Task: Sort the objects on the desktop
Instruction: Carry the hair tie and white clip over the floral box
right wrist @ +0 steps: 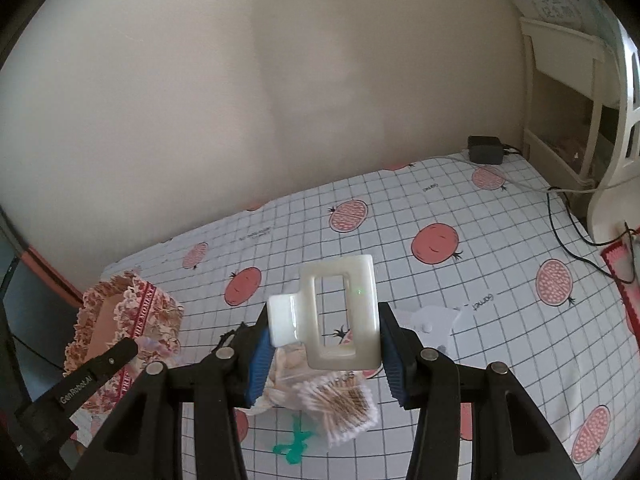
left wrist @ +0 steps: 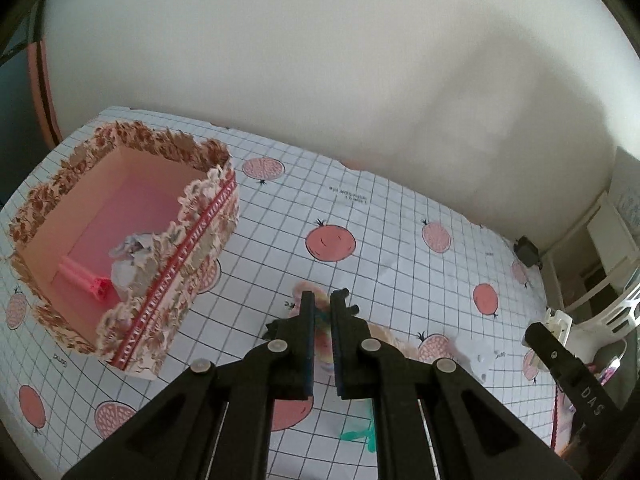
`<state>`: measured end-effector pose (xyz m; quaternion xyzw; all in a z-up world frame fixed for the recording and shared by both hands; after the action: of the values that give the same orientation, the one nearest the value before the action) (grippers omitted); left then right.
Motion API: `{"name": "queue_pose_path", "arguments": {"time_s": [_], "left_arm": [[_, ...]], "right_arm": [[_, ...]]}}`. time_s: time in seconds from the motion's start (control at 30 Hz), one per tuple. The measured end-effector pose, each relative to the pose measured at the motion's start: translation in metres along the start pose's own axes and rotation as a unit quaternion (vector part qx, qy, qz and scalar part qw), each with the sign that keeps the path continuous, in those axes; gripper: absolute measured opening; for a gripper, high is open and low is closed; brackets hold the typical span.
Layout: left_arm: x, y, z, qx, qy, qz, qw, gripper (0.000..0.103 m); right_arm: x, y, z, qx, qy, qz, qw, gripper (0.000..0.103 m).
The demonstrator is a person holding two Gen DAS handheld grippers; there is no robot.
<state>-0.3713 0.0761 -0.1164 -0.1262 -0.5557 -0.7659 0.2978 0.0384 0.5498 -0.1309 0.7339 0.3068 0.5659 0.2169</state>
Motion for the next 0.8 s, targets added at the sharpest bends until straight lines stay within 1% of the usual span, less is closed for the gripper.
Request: {"name": "queue_pose_path", "arguments": {"time_s": [0.1, 0.2, 0.37, 0.5, 0.8], "left_arm": [[0.004, 0.003, -0.006, -0.001, 0.01, 0.004, 0.9999, 0.007], [0.013, 0.013, -0.013, -0.005, 0.021, 0.02, 0.9996, 0.007], [0.024, 0.026, -0.024, -0.012, 0.04, 0.039, 0.9984, 0.007], [0.032, 0.038, -0.035, -0.017, 0.055, 0.056, 0.9968, 0.007], [0.047, 0.058, -0.075, -0.015, 0.094, 0.084, 0.9919, 0.007]], "right_arm": [[0.001, 0.001, -0.003, -0.001, -0.005, 0.006, 1.0, 0.05], [0.001, 0.0, -0.007, 0.0, -0.003, 0.008, 1.0, 0.05], [0.006, 0.001, -0.023, 0.014, 0.002, 0.018, 1.0, 0.05], [0.009, 0.002, -0.047, 0.036, 0.01, 0.028, 0.999, 0.05], [0.003, -0.005, -0.11, 0.09, 0.037, 0.022, 0.995, 0.05]]}}
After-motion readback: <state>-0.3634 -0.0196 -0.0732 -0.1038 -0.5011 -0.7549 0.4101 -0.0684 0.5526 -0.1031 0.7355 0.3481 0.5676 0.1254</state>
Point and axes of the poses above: each gripper's, at about its wrist camera, not at the fingertips, and y roughly against the way its jaws point, z to its right, x to its top, the point moved 6 cm from there along -y, roughly the way its jaws point, and after that the axes turned 11 degrees about y, right-handed, at the moved point
